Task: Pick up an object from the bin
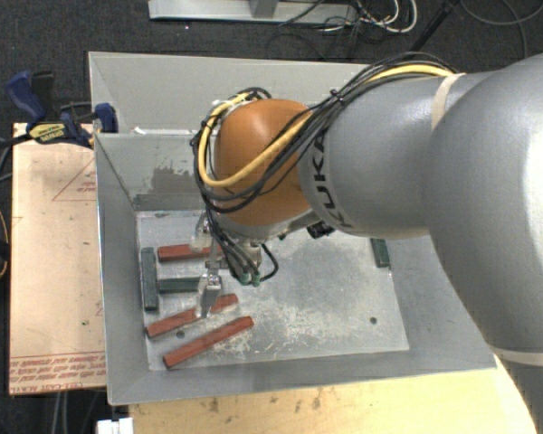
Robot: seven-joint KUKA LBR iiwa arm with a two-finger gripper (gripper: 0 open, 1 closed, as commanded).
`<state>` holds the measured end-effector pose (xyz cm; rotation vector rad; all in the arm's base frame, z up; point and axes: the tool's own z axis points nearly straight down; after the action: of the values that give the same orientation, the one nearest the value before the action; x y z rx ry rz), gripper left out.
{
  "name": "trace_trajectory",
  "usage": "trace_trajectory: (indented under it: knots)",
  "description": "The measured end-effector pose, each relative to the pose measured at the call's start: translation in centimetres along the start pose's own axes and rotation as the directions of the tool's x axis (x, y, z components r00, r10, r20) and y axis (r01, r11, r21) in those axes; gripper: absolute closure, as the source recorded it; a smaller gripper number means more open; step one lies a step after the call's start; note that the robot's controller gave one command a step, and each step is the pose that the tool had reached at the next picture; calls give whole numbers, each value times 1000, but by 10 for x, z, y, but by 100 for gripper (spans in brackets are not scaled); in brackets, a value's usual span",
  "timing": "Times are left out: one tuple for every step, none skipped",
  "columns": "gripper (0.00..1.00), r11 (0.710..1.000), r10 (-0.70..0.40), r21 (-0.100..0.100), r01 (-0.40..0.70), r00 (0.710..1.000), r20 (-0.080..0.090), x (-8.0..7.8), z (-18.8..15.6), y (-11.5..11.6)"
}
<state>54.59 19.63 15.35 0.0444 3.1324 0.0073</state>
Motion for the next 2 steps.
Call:
trace_trajectory:
  knots:
    - [0, 998, 70, 3, -70, 997, -21, -19, 76, -6]
    - [0, 997, 72, 0, -72, 997, -3, -19, 67, -6]
